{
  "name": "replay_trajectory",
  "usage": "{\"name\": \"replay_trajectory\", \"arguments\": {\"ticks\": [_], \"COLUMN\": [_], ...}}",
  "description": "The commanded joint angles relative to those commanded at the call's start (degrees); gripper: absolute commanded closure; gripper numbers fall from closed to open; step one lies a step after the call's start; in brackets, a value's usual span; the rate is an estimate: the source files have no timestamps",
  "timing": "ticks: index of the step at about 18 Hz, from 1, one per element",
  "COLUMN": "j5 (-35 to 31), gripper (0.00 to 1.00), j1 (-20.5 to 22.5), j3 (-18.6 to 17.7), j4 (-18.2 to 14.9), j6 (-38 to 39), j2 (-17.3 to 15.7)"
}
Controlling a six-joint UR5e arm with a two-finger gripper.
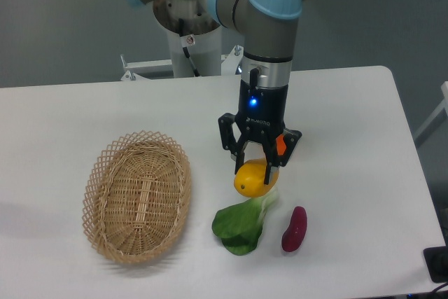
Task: Place the mango in the basket
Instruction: 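Close the gripper around the yellow mango and lift it, then carry the held mango over the wicker basket and lower it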
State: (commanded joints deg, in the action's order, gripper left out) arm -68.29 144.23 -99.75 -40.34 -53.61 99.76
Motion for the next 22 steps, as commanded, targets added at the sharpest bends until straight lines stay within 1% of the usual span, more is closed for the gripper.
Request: {"name": "replay_trajectory", "arguments": {"ticks": [4, 7, 9, 11, 14, 17, 20, 22], "j5": [0.0, 0.0, -0.17, -0.35, -1.05, -3.94, -9.3, -12.64], "gripper": [0.52, 0.52, 0.52, 0.52, 0.52, 0.52, 0.52, 0.52], "j1": [-0.53, -1.31, -1.93, -3.07, -5.44, -9.39, -14.13, -17.47], "j3": [-0.35, -2.45, -3.34, -4.04, -4.22, -4.22, -3.96, -3.61], "j4": [-0.09, -0.09, -0.18, -0.18, -0.35, -0.09, 0.0, 0.09], "j6": [2.36, 2.46, 2.98, 5.61, 12.89, 15.82, 17.92, 20.11], "j2": [-0.96, -3.07, -3.78, -4.92, -5.19, -4.14, -2.03, -0.01]}}
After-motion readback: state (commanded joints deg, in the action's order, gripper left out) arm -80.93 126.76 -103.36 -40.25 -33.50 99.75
